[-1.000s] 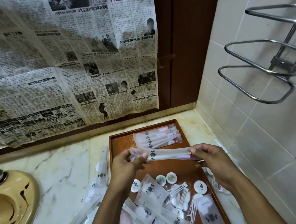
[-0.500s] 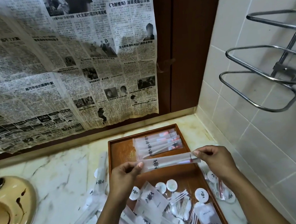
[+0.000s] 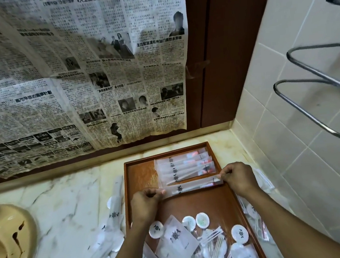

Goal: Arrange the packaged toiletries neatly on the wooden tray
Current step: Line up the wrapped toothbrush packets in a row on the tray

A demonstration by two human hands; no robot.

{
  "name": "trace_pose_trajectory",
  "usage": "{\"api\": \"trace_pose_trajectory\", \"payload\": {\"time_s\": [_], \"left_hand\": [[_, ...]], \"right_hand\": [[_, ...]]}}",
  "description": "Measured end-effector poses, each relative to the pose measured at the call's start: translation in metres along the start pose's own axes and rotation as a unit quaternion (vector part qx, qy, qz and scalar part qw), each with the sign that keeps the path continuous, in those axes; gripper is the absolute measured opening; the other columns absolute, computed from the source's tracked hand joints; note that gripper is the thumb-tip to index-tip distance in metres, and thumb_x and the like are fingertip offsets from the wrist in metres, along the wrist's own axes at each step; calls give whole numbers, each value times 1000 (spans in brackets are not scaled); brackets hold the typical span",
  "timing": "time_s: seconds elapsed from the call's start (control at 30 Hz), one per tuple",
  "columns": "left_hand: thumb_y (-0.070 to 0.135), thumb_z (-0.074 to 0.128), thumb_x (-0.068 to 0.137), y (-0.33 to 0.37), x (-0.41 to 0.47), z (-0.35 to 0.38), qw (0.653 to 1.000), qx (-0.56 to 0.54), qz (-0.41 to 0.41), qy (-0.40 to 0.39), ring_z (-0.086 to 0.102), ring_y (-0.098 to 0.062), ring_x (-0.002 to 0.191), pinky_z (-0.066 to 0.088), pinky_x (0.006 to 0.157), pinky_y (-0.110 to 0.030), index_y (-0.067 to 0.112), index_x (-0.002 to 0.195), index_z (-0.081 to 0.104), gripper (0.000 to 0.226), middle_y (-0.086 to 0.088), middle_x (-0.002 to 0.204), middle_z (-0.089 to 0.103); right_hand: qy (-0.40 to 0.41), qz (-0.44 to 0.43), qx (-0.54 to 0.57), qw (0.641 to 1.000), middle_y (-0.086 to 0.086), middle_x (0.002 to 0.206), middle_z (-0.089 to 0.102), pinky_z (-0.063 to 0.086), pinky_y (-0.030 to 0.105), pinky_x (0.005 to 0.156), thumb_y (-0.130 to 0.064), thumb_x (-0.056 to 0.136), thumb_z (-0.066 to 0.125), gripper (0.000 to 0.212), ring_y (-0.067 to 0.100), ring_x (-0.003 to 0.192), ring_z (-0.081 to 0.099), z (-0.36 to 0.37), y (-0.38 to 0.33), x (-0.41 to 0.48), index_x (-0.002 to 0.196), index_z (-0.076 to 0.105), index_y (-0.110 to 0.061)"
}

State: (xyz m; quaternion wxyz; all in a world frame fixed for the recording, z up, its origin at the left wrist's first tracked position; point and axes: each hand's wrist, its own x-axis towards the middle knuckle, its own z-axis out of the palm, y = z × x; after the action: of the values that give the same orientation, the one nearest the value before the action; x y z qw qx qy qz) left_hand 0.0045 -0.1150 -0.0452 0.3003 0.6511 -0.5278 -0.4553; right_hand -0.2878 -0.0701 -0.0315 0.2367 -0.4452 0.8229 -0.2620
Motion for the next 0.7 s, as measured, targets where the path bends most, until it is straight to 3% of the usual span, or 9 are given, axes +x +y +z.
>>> {"api": "trace_pose_trajectory", "payload": {"time_s": [0.07,0.2,0.43,0.57,0.7], "left_hand": [[25,84,82,-3,8,2,1000,21,1,-1,70,-5,75,50,65,-19,19,75,80,10,9,74,76],[26,81,86,-10,24,6,999,50,-12,-5,71,-8,75,53,69,-26,20,73,79,14,8,72,76],[26,82,85,-12,33,11,997,72,-16,13,69,-7,69,46,61,-21,18,69,78,18,8,67,74],[27,82,85,-11,33,12,997,78,-12,18,69,-5,68,52,64,-23,19,69,77,19,10,67,74],[27,82,85,-9,31,12,996,84,-12,24,68,-5,66,45,57,-16,17,68,76,20,8,66,74]], "right_hand": [[-1,-5,-30,1000,-11,72,67,54,28,72,-14,85,74,31,12,73,65,4,1,10,62,68,-33],[0,-17,-57,998,-8,75,70,57,32,74,-11,87,68,26,15,74,66,12,1,23,70,75,-28],[19,-21,-75,997,-2,78,75,58,32,71,-13,84,69,18,18,71,67,14,0,37,72,78,-24],[17,-26,-74,997,-2,78,75,59,35,72,-12,82,69,19,19,72,67,14,0,39,70,78,-24],[21,-33,-73,997,-1,78,75,58,34,72,-12,82,69,18,20,72,67,14,-2,41,71,78,-23]]}}
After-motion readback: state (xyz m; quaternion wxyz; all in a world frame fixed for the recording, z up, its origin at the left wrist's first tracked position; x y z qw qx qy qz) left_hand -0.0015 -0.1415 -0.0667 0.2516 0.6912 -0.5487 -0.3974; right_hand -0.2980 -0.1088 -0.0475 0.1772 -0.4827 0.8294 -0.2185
